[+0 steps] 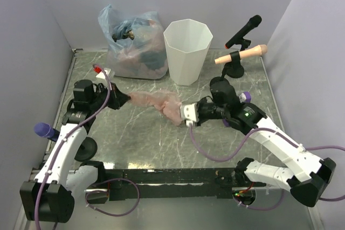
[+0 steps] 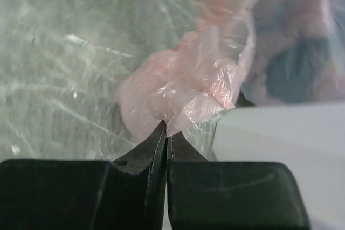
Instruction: Put the trash bags into the trash bin
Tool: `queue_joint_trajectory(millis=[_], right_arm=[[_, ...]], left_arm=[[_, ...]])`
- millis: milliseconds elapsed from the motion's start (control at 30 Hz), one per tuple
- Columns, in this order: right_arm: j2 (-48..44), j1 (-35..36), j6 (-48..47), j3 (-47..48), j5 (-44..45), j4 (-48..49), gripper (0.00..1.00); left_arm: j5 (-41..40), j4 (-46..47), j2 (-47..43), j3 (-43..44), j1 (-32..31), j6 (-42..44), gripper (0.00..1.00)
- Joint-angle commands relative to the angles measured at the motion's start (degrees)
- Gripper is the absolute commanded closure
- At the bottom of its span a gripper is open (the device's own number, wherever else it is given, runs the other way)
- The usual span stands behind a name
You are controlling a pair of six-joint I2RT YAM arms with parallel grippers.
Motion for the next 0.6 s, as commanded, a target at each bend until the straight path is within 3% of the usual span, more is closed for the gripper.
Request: queue_joint_trajectory(millis=[0, 100, 167, 233, 267, 333, 433, 567], right_arm=[[1.32, 0.21, -27.88, 1.07, -9.83, -6.19, 0.96], [3.69, -5.92, -41.53, 4.31, -16.34, -10.7, 0.93], [6.41, -7.79, -41.57, 8.18, -16.97, -11.06, 0.83], [7.3, -7.97, -30.02, 9.17, -14.96, -2.6, 0.55], [7.22, -7.88, -17.7, 8.47, -12.51, 4.08, 0.49], [7.31, -7.45, -1.74, 7.32, -6.19, 13.94, 0.36], [8.79, -6.65, 22.25, 10.55, 4.36, 17.95, 0.09], [17.04, -7.09, 49.34, 22.58, 8.78, 6.73, 0.11]], left_arm=[[-1.43, 3.81, 0.41, 0.9, 0.53, -10.56, 0.99], [-4.35, 3.11, 1.02, 3.53, 3.16, -11.8, 0.99], [-4.18, 0.92, 2.68, 8.08, 4.4, -11.63, 0.99], [-4.88, -0.06, 3.3, 11.0, 6.42, -11.28, 0.99], [-5.4, 0.03, 2.96, 11.88, 6.77, -11.1, 0.99], [-7.07, 0.9, 1.73, 13.2, 7.13, -12.06, 0.99], [-6.12, 1.0, 0.59, 14.96, 7.39, -13.99, 1.0], [-5.41, 0.29, -0.91, 14.62, 7.48, -15.14, 0.99]])
